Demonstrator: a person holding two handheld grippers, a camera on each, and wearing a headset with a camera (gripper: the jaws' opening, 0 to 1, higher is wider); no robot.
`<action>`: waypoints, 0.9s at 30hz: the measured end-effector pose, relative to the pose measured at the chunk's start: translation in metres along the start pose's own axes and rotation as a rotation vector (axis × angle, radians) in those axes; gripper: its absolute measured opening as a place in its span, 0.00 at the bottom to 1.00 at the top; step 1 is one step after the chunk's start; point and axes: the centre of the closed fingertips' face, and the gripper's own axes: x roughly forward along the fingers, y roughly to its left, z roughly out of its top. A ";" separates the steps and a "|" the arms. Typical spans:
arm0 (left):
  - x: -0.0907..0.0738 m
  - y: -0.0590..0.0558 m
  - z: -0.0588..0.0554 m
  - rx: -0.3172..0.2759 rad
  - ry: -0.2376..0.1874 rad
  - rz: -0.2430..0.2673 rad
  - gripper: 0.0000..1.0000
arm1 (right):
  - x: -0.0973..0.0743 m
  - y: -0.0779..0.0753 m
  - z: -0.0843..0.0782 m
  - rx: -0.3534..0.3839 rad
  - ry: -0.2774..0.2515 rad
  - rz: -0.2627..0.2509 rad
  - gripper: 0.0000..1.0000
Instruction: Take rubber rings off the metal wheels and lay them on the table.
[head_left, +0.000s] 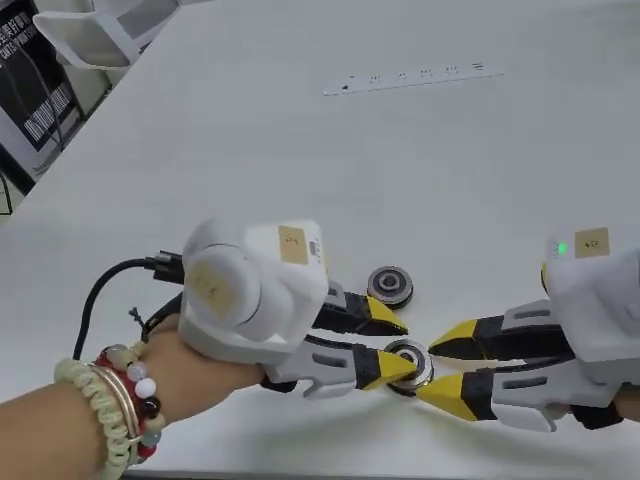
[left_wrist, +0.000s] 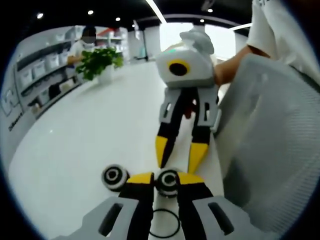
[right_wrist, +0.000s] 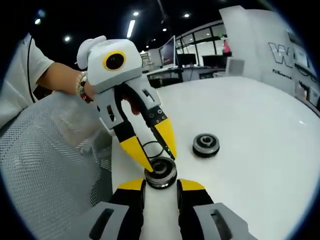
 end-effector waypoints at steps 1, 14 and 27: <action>0.000 -0.001 -0.001 0.001 0.001 -0.003 0.17 | 0.001 0.000 0.000 -0.002 0.001 0.000 0.23; -0.001 -0.005 -0.004 -0.053 -0.022 -0.028 0.13 | 0.004 -0.001 -0.002 -0.017 0.011 -0.005 0.22; -0.006 -0.006 -0.005 -0.062 -0.016 -0.025 0.14 | 0.002 -0.001 -0.003 -0.037 0.012 -0.013 0.18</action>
